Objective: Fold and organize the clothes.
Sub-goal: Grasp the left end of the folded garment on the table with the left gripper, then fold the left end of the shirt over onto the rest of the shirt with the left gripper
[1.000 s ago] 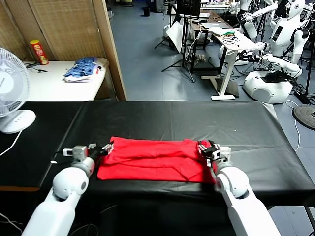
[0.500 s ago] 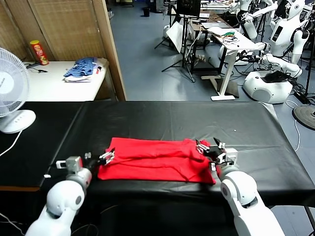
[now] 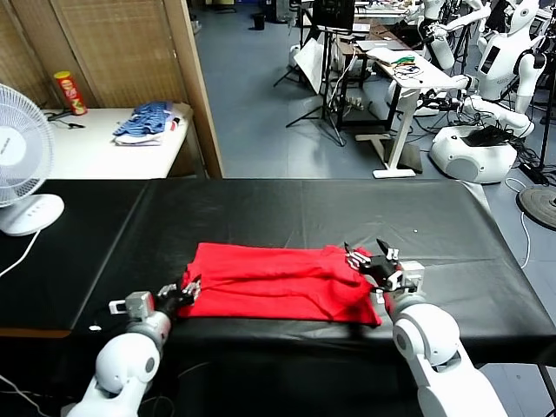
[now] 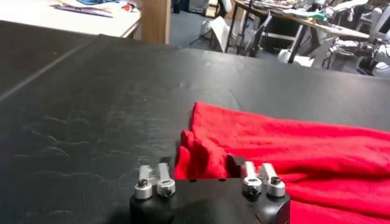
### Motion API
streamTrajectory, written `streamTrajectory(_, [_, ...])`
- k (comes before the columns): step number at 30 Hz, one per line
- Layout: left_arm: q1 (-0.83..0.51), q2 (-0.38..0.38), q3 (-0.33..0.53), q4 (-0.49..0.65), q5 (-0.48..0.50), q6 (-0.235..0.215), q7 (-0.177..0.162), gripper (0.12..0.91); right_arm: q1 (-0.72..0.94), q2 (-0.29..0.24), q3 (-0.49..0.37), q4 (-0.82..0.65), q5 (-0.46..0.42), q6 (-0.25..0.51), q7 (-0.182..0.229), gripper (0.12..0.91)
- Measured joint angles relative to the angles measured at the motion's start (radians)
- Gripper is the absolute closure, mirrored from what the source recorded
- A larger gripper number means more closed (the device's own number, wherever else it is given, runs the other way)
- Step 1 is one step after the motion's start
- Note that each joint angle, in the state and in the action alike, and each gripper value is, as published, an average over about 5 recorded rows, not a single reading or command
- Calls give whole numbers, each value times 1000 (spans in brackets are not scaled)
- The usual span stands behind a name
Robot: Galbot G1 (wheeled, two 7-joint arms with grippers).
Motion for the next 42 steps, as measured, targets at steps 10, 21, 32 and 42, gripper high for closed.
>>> streamTrajectory(10, [29,89,-41,-39,231,-46,50,868,-16,12,16,28,-26,-5,6,227])
streamTrajectory(21, [74,310,-148,-68,368,-69,58,868,-38,32,20,44,-43,-5,8,227])
streamTrajectory(32, [13,171,75,-172,146,16,-43,868,-79,47,47,62,-78,-7,9,227])
streamTrajectory(42, [-108,-5,281,-133,90,21,-77,868,-96,48,71,64,-83,-13,9,227])
